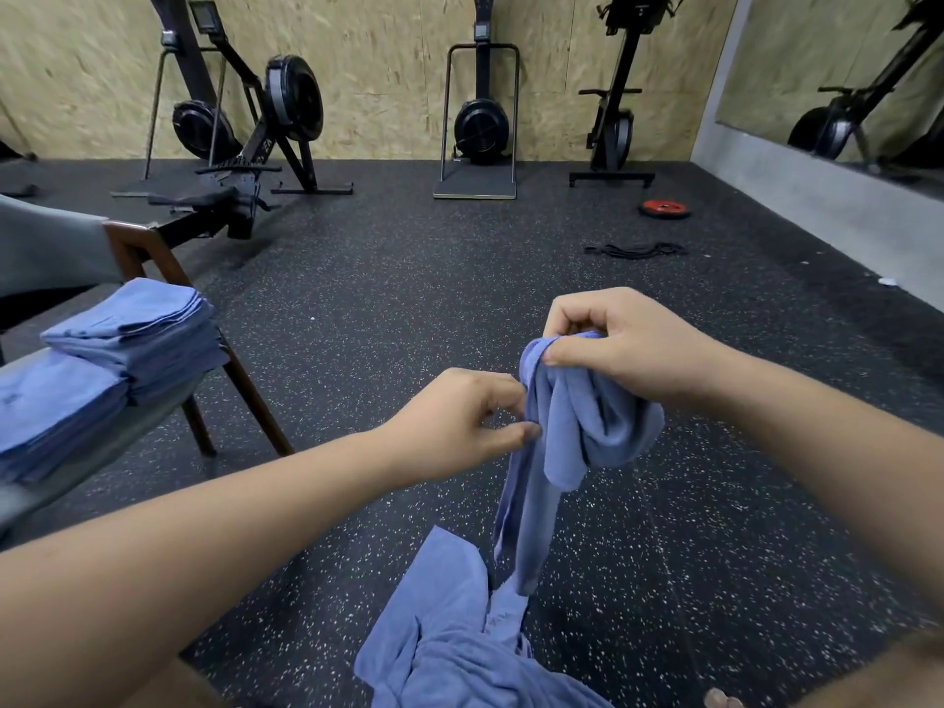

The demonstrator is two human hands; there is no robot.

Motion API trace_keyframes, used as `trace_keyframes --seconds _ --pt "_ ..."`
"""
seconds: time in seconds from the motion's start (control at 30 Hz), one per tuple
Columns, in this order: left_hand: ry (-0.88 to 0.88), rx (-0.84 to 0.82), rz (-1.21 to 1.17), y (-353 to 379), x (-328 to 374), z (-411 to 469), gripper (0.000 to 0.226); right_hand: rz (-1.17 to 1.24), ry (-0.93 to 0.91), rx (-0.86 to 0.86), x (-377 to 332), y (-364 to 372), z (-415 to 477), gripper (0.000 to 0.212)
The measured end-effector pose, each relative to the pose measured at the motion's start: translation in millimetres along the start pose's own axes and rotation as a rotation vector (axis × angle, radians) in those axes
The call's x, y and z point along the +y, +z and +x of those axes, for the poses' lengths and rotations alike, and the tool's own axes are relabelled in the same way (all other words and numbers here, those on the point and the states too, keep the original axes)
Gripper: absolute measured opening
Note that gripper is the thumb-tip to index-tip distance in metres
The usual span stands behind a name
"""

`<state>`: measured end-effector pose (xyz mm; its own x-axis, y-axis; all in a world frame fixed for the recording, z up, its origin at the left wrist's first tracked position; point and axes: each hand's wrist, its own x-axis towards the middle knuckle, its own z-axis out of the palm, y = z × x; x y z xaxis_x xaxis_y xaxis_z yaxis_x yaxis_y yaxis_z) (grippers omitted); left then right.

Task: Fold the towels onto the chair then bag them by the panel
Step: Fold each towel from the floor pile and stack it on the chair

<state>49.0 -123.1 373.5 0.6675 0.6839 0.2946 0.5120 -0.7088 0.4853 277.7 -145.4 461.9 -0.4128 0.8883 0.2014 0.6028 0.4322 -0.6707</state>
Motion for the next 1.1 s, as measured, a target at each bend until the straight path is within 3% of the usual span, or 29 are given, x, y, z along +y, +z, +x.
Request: trace_keyframes --seconds 0.1,0.27,0.33,0.67,0.9,1.1 --pt "0.018 0.046 0.056 0.2 -1.4 2.7 0.024 -0.005 -0.006 0.038 4.4 -2.6 1.2 0.014" --pt "-0.070 0.060 -0.047 2.2 -13.7 -0.1 0.007 0.002 0.003 0.082 8.3 -5.2 1.3 0.017" --pt "-0.103 0.061 -0.084 8.0 -15.4 -2.1 0.011 0.006 0.001 0.074 6.0 -3.2 0.6 0.016" --pt "-0.075 -0.093 -0.023 32.0 -22.1 -3.3 0.014 0.031 -0.029 0.118 7.9 -3.8 1.7 0.017" --pt "-0.328 -0.082 -0.141 31.4 -47.1 -7.4 0.018 0.120 -0.067 0.304 10.3 -20.7 3.6 0.016" --pt "-0.433 -0.046 -0.050 14.4 -74.7 -10.1 0.029 0.179 -0.056 0.461 19.3 -30.3 6.4 0.017"
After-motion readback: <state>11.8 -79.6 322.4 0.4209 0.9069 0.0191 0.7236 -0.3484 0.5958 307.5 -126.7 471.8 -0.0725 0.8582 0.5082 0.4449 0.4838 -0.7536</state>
